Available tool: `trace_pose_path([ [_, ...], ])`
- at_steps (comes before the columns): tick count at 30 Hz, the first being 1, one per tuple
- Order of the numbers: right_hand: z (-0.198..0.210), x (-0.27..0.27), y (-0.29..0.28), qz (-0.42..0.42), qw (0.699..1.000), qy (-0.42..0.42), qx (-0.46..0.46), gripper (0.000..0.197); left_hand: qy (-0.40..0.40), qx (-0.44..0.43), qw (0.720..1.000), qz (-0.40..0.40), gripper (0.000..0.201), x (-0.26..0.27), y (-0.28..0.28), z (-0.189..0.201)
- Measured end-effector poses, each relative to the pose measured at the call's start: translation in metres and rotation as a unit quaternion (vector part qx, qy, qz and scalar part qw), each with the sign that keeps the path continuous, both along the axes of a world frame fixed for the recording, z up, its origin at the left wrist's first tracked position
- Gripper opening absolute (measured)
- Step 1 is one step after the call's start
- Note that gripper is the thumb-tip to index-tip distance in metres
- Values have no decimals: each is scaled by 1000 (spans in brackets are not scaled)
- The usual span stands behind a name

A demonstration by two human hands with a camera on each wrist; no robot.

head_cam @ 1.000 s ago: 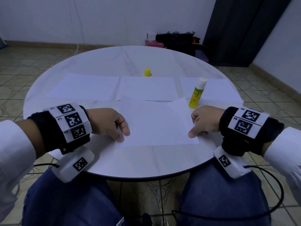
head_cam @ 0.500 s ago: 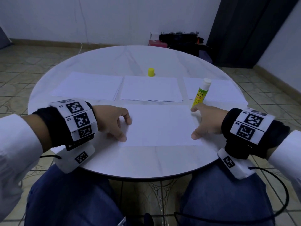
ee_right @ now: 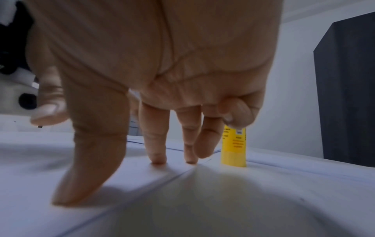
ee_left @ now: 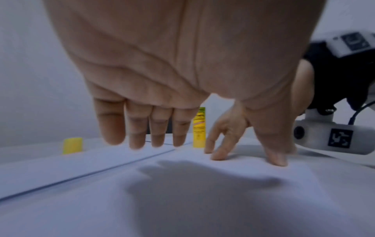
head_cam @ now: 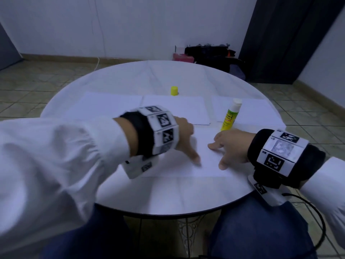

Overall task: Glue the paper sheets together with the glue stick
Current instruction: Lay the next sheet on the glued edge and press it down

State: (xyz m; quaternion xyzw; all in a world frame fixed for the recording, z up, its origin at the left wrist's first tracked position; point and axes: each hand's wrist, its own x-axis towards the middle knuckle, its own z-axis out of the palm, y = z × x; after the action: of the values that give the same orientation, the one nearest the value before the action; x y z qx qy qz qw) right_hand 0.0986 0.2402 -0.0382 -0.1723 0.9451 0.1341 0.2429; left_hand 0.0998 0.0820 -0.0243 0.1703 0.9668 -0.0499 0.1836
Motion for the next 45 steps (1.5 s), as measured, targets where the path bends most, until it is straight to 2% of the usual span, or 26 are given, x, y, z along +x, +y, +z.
trace_pose_path([
  [3,0,0,0,12,1000,7,-7,57,1,5,999,-43,113,-4,38,-17],
  [5,0,0,-2,17,1000,15,0,49,4,9,998,-64,115,-4,48,-25],
  [7,1,-1,-3,17,1000,19,4,53,0,0,997,-71,108,-3,50,-32],
  [9,2,-1,-3,25,1000,14,1,59,-23,-30,998,-52,116,1,46,-34],
  [14,4,-1,-4,67,995,6,68,67,-19,-66,998,-16,124,3,3,-23],
  [22,9,2,-7,48,996,-15,70,71,-76,-104,992,11,141,9,-92,-24],
  [25,11,6,-18,68,991,-3,112,53,-88,-108,990,4,155,11,-104,-26],
  [27,9,13,-28,81,990,21,111,31,-81,-111,990,0,148,12,-107,-28],
  [29,9,23,-44,136,986,37,86,22,-77,-117,990,7,138,12,-108,-29],
  [32,6,44,-78,252,968,-7,16,35,-79,-127,989,13,136,14,-106,-27],
  [34,-2,55,-107,299,953,-48,-20,40,-76,-133,988,13,137,13,-106,-28],
  [37,-9,50,-135,264,957,-87,-84,40,-67,-147,987,17,141,14,-101,-30],
  [40,-1,41,-145,239,963,-76,-98,39,-63,-153,986,23,141,19,-96,-26],
  [43,3,34,-142,238,969,-41,-41,56,-60,-146,987,23,141,19,-96,-24],
  [45,2,25,-132,233,971,-33,-37,71,-64,-147,987,23,141,19,-98,-24],
])
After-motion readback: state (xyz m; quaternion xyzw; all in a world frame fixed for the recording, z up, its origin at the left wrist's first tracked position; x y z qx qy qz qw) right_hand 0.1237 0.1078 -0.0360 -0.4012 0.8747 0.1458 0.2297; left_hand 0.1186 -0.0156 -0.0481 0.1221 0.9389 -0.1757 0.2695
